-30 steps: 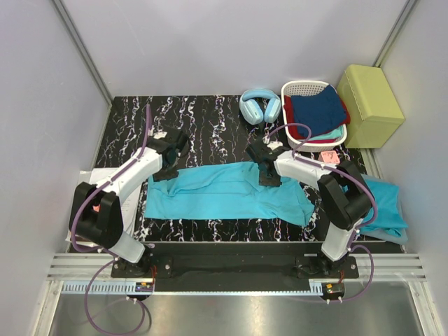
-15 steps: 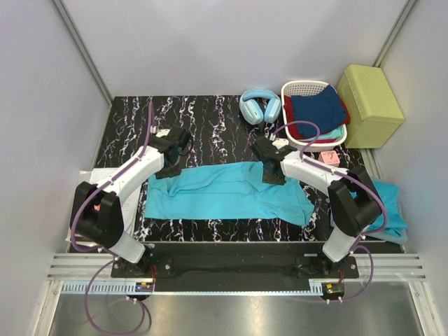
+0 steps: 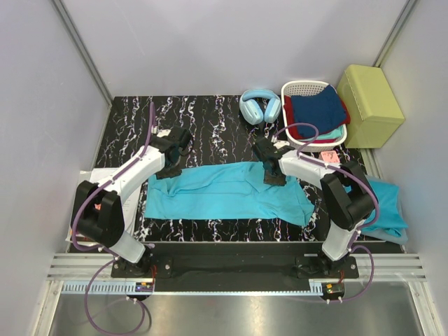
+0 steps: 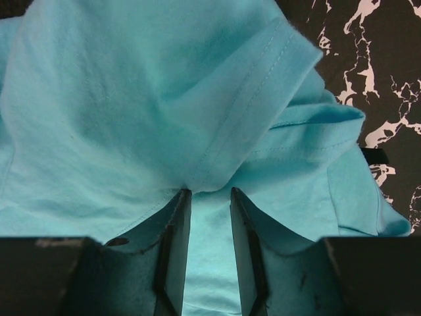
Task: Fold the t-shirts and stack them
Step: Fold the other side of the tshirt into a rectangle
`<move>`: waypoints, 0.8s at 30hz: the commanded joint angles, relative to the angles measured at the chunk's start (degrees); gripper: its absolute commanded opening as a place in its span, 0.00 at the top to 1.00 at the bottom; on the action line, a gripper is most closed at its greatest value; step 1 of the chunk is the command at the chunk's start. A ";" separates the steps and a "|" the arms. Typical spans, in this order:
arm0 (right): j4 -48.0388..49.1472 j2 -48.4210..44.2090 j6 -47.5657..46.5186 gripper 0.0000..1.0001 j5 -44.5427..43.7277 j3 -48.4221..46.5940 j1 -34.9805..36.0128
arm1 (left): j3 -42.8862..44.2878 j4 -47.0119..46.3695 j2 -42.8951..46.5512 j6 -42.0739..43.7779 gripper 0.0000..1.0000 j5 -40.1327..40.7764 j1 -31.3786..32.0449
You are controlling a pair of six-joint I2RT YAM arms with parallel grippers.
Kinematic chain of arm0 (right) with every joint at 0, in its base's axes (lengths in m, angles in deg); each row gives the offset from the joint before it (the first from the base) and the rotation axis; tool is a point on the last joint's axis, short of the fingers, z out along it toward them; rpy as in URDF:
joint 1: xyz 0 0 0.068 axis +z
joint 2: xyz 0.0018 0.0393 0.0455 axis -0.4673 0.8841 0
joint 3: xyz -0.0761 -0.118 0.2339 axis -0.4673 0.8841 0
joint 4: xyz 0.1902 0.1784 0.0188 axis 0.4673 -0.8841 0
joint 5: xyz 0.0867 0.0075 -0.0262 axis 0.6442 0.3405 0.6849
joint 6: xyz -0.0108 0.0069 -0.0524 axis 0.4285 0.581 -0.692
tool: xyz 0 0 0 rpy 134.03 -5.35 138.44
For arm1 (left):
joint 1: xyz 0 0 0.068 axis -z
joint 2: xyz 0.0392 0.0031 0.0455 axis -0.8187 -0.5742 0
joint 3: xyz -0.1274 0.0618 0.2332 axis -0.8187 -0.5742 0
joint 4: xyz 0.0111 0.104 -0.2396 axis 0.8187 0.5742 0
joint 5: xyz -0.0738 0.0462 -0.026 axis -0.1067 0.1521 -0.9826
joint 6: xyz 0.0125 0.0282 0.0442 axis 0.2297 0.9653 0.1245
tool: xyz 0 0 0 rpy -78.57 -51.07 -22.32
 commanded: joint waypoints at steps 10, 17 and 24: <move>2.38 0.50 -1.21 0.92 -1.85 -2.62 -0.60 | 1.30 0.04 0.31 -0.50 0.61 1.91 0.34; 1.94 -0.90 -1.56 1.00 -2.29 -1.92 -0.60 | 1.21 0.12 0.31 -0.76 0.61 1.91 0.34; 0.80 -5.56 -2.00 1.00 -3.08 -0.25 -0.60 | -0.11 2.93 1.63 -4.18 0.62 5.95 0.08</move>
